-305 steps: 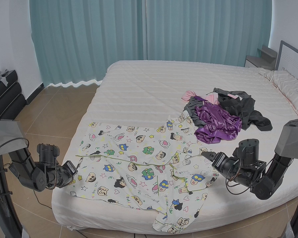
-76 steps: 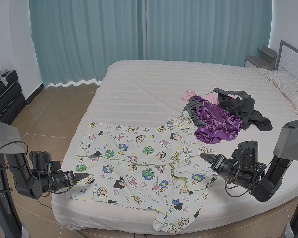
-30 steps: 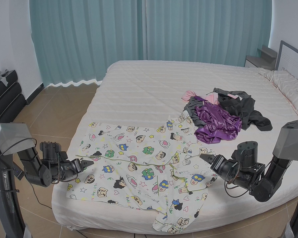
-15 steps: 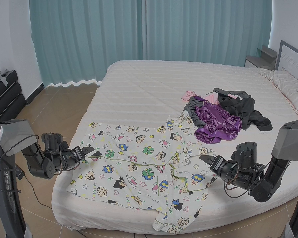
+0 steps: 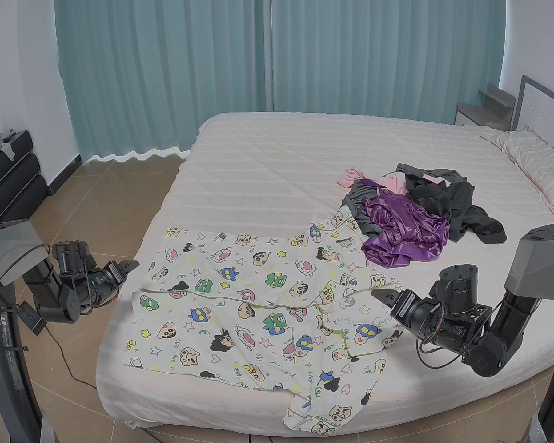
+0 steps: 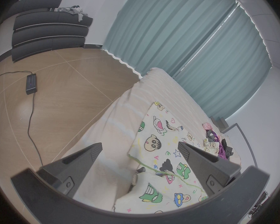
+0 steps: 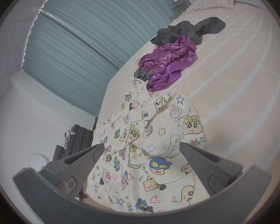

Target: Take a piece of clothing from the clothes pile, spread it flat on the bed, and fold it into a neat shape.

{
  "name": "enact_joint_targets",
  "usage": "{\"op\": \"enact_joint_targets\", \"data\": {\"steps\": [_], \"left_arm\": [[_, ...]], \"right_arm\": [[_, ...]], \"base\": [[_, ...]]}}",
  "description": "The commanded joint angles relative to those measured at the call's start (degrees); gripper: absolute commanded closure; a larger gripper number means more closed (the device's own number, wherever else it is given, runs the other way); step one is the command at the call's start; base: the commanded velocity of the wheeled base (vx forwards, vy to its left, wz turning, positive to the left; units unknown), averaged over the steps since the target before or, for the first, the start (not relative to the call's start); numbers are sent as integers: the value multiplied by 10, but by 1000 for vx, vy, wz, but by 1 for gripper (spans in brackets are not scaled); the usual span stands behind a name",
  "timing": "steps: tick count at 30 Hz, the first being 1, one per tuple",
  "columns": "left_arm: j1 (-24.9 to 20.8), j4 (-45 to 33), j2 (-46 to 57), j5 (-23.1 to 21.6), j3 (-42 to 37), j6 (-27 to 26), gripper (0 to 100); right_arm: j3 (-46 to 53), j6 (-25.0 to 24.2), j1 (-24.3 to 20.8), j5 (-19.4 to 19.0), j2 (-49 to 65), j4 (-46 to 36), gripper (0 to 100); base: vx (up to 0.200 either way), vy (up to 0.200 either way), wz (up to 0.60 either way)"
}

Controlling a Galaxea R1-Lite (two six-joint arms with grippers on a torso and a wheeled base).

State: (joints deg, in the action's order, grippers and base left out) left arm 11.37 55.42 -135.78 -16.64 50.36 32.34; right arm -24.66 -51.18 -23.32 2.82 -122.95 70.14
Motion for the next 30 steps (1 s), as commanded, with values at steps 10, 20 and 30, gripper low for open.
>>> {"op": "enact_joint_targets", "data": {"steps": [10, 20, 30], "left_arm": [[19, 2, 118, -9, -163, 47, 0], [-25, 2, 191, -30, -315, 75, 0], [-41, -3, 184, -28, -334, 74, 0]], "right_arm": [[1, 3, 0, 4, -7, 0, 0], [1, 7, -1, 6, -25, -1, 0], [1, 10, -8, 5, -29, -1, 0]], "base": [[0, 0, 0], [0, 0, 0], [-120, 0, 0]]}}
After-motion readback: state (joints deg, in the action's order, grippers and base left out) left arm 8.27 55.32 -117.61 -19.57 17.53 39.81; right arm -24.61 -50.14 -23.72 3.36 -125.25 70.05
